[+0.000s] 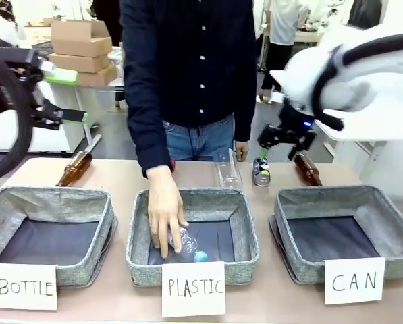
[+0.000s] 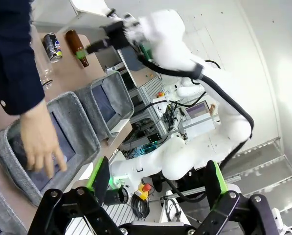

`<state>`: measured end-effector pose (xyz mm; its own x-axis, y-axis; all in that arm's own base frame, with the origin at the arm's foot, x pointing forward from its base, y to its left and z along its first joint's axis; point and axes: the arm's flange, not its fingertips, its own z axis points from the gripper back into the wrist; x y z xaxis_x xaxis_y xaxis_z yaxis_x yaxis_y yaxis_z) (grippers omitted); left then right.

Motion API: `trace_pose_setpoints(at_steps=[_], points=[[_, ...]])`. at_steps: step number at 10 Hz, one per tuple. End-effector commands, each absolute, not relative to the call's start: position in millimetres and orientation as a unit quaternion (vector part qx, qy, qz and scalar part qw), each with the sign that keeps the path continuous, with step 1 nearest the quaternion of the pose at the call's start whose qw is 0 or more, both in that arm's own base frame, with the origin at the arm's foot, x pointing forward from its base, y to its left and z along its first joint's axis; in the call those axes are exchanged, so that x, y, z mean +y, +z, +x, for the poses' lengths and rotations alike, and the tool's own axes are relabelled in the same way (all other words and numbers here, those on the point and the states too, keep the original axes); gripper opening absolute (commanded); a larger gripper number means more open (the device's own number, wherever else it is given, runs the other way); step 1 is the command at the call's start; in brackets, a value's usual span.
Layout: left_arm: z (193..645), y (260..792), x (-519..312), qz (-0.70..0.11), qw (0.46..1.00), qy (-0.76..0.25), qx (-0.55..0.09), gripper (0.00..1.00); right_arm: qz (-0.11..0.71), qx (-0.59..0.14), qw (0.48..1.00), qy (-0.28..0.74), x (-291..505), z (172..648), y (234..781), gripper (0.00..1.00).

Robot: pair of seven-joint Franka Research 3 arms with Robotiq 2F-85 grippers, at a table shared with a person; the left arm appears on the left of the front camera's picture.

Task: Sort the can waste into the basket.
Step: Pick up the can waste from the table and place it in the right Fabric basket.

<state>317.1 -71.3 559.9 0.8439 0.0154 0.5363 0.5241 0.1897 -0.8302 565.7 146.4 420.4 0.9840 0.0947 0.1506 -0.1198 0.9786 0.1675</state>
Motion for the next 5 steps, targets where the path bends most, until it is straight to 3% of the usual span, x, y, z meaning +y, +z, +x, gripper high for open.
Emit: trace_pose_setpoints(at_steps=[1, 5], points=[[317, 561, -73, -0.619, 0.729, -0.180, -0.230, 1.00, 0.060, -0.027, 0.998, 0.021, 170, 623, 413, 1.00], [317, 561, -73, -0.619, 0.729, -0.180, -0.230, 1.00, 0.015, -0.024, 0.999, -0.021, 180, 675, 340, 1.00]])
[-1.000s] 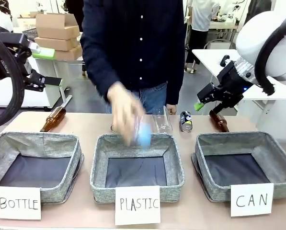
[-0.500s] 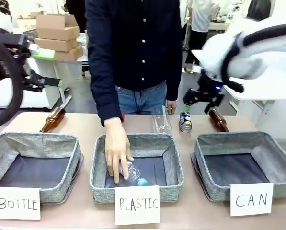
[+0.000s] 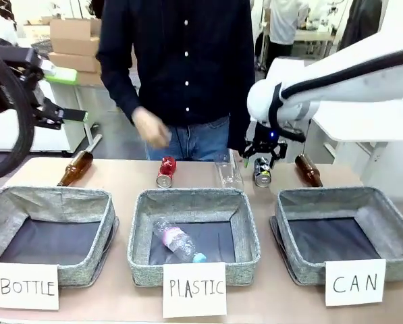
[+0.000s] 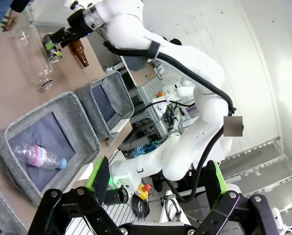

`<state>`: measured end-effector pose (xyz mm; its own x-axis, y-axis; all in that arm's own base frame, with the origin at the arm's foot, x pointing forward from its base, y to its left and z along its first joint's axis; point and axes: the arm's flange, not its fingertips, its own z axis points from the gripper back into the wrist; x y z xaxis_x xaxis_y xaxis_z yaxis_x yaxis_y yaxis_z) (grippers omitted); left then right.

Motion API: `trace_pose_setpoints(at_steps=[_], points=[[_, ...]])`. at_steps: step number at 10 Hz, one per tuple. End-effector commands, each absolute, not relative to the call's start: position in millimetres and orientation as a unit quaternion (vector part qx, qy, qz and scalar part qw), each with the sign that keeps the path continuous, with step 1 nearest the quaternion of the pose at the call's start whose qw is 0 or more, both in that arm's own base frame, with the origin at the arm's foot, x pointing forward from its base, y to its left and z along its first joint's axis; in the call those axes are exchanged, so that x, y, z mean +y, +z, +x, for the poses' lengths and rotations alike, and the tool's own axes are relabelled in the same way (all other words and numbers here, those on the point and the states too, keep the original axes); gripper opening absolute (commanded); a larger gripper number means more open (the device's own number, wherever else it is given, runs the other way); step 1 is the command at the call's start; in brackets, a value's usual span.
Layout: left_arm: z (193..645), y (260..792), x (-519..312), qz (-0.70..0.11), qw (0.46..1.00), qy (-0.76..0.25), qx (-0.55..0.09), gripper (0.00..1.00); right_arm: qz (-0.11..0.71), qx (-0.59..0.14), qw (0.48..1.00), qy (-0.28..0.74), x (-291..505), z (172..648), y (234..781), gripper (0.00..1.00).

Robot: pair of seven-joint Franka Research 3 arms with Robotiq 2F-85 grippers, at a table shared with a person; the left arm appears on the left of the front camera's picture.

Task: Sort the can waste into the basket.
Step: Pick up the can waste from the table and place it in the right Fabric basket.

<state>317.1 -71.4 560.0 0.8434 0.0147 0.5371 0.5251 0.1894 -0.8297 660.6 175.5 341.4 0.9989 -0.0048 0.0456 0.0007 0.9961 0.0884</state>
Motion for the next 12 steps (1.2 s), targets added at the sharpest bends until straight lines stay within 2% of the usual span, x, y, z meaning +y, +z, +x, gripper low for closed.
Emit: trace_pose_setpoints(at_steps=[1, 9, 10, 11, 12], points=[[317, 561, -73, -0.619, 0.729, -0.180, -0.230, 1.00, -0.001, -0.021, 0.999, -0.036, 176, 683, 321, 1.00], [317, 561, -73, -0.619, 0.729, -0.180, -0.230, 1.00, 0.000, -0.012, 0.999, -0.035, 169, 679, 302, 1.00], [317, 561, -73, -0.619, 0.729, -0.180, -0.230, 1.00, -0.002, -0.014, 0.999, -0.029, 170, 679, 303, 0.81], [317, 561, -73, -0.619, 0.729, -0.180, -0.230, 1.00, 0.000, -0.014, 0.999, -0.029, 170, 679, 304, 0.80], [317, 561, -73, -0.619, 0.729, -0.180, -0.230, 1.00, 0.003, -0.013, 0.999, -0.030, 170, 679, 304, 0.61]])
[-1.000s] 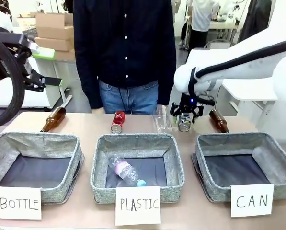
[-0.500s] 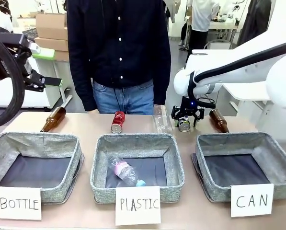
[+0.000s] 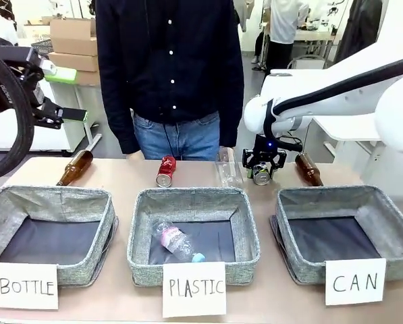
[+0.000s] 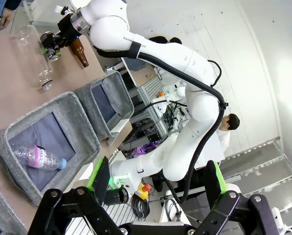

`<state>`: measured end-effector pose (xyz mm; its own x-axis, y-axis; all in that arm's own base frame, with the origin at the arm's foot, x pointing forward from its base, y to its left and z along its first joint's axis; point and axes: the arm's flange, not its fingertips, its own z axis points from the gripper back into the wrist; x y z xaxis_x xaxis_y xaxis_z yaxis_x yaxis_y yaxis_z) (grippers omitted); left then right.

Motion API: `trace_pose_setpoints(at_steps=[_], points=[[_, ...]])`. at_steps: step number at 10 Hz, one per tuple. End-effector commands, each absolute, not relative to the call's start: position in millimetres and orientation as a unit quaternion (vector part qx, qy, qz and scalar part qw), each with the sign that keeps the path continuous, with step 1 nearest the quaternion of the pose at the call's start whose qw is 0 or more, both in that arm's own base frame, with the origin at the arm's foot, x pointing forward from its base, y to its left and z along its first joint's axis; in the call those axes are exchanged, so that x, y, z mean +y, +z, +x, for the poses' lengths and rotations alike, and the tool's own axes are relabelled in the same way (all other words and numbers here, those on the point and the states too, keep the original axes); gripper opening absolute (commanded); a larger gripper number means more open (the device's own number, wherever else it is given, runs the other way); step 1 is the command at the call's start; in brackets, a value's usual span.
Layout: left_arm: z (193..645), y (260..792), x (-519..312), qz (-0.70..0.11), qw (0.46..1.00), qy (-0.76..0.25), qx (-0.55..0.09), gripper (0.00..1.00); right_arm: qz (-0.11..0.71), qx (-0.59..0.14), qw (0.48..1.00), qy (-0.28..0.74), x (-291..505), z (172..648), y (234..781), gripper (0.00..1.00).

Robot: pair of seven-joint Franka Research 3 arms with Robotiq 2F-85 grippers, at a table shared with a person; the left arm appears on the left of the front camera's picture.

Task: Sort the can waste into the basket.
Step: Pick up the can waste from the table and place it in the right Fabric basket.

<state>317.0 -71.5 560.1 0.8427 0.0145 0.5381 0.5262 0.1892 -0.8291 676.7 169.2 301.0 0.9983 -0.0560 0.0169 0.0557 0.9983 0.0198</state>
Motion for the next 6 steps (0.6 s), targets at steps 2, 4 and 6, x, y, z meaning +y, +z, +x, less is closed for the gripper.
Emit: trace_pose_setpoints(at_steps=[2, 4, 6], points=[[317.3, 560.9, -73.0, -0.619, 0.729, -0.180, -0.230, 1.00, -0.001, -0.013, 1.000, -0.027, 170.1, 679.3, 305.2, 0.41], [317.3, 560.9, -73.0, -0.619, 0.729, -0.180, -0.230, 1.00, 0.000, -0.010, 1.000, -0.019, 169.4, 679.9, 305.3, 0.21], [317.3, 560.9, -73.0, -0.619, 0.729, -0.180, -0.230, 1.00, -0.002, -0.004, 1.000, -0.018, 168.1, 680.1, 305.0, 0.21]])
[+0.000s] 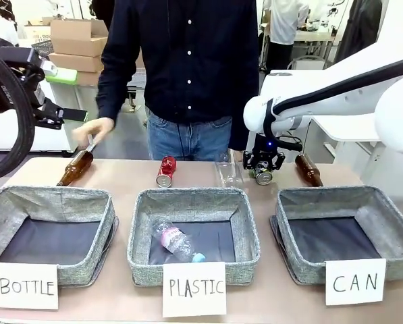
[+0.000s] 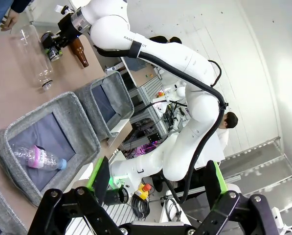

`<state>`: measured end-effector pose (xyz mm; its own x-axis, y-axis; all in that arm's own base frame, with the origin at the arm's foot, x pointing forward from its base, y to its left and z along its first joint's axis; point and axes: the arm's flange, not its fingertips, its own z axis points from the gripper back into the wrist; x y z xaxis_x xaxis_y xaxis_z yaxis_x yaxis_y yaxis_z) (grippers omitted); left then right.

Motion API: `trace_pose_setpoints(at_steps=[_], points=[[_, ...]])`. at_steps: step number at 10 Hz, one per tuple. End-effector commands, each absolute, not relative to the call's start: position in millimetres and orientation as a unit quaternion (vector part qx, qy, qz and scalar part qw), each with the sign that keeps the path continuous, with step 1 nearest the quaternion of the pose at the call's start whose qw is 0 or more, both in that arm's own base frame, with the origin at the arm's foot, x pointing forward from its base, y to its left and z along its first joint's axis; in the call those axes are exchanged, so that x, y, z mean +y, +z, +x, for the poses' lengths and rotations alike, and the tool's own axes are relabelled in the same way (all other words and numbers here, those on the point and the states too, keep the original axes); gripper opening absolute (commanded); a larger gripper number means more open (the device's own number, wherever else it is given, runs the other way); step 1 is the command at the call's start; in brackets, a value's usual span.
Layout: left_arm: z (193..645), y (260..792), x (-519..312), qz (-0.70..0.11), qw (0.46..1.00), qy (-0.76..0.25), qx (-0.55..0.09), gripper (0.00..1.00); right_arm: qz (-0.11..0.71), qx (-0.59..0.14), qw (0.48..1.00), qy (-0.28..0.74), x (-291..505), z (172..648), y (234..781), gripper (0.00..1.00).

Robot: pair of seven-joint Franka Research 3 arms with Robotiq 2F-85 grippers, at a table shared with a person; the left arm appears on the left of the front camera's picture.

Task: Sort the can waste into the basket.
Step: Pick up the can waste from the table and place it in the right Fabric basket.

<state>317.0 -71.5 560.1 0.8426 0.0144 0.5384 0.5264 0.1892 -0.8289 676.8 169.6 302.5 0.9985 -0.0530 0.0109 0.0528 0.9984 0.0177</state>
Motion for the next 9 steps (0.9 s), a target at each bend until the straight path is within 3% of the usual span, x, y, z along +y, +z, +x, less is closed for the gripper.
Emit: trace_pose_setpoints(at_steps=[1, 3, 4, 6, 9], points=[[317, 561, -73, -0.619, 0.729, -0.180, -0.230, 1.00, -0.001, -0.003, 1.000, -0.020, 167, 680, 306, 0.21], [317, 561, -73, -0.619, 0.729, -0.180, -0.230, 1.00, 0.004, -0.006, 1.000, -0.019, 160, 673, 320, 0.21], [317, 561, -73, -0.619, 0.729, -0.180, -0.230, 1.00, 0.026, -0.009, 1.000, 0.006, 147, 651, 352, 0.21], [317, 561, -73, -0.619, 0.729, -0.180, -0.230, 1.00, 0.043, 0.014, 0.997, 0.068, 110, 577, 426, 0.21], [317, 561, -73, -0.619, 0.729, -0.180, -0.230, 1.00, 0.083, 0.064, 0.984, 0.142, 55, 477, 476, 0.21]])
